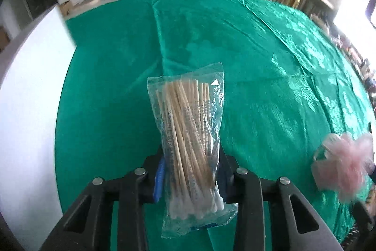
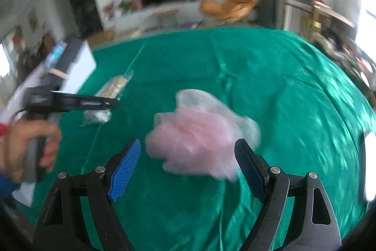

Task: Organize soft objects
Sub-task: 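Carry the swab bag and pink sponge into the cardboard box and open both tools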

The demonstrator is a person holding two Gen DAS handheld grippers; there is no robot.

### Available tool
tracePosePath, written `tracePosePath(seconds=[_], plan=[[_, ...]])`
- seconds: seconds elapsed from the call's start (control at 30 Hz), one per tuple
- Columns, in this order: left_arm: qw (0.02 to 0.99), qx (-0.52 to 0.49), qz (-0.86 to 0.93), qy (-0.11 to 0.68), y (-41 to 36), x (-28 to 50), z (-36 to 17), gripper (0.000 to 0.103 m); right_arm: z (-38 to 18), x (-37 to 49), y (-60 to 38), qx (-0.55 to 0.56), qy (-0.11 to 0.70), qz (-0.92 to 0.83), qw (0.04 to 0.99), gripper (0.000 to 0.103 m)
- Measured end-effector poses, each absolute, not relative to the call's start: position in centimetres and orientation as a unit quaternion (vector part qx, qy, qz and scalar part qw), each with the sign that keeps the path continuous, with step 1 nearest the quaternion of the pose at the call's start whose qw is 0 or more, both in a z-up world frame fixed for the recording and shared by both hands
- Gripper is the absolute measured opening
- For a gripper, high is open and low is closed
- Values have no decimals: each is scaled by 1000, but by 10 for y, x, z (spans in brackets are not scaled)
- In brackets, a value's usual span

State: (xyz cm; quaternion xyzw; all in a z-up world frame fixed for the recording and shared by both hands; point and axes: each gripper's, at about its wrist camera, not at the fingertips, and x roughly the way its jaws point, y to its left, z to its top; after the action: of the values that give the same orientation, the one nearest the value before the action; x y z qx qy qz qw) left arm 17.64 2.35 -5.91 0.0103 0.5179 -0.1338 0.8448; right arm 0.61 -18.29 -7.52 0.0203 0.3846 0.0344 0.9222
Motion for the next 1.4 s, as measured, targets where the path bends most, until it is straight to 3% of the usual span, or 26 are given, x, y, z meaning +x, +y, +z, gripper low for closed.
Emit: tracePosePath(seconds=[0.07,0.1,0.17,0.27,0.4,0.57,0.8,1.03,1.07,1.17,1.2,1.3,1.4], plan=[[847,-12,-132,515,36,164,-57,35,-93,35,-176,-14,438,28,899,83],[848,-21,-133,512,44,158,-55,35,-102,45,-177,-21,455,23,890,71],[855,-37,-136,500,51,143,-44,35,-108,51,-187,3,468,22,883,31],[866,-53,-141,477,66,119,-26,35,-96,42,-217,90,460,27,883,24],[873,-81,-155,455,79,103,0,35,-63,27,-240,154,437,52,885,24],[881,-113,-177,424,100,86,44,35,-19,19,-216,147,421,91,890,24],[912,-90,-121,381,197,62,106,35,51,36,-95,128,391,234,881,24],[913,-60,20,403,303,56,96,37,67,69,56,78,393,340,851,27],[910,-54,37,410,311,55,89,37,64,74,72,71,397,345,847,34],[894,-54,66,440,325,52,63,40,47,90,118,61,413,365,832,69],[890,-55,68,448,327,51,55,41,36,97,130,66,423,367,826,69],[883,-50,76,460,325,44,39,51,17,102,137,74,445,358,818,69],[893,-38,94,438,321,33,42,78,16,98,131,66,436,351,826,69]])
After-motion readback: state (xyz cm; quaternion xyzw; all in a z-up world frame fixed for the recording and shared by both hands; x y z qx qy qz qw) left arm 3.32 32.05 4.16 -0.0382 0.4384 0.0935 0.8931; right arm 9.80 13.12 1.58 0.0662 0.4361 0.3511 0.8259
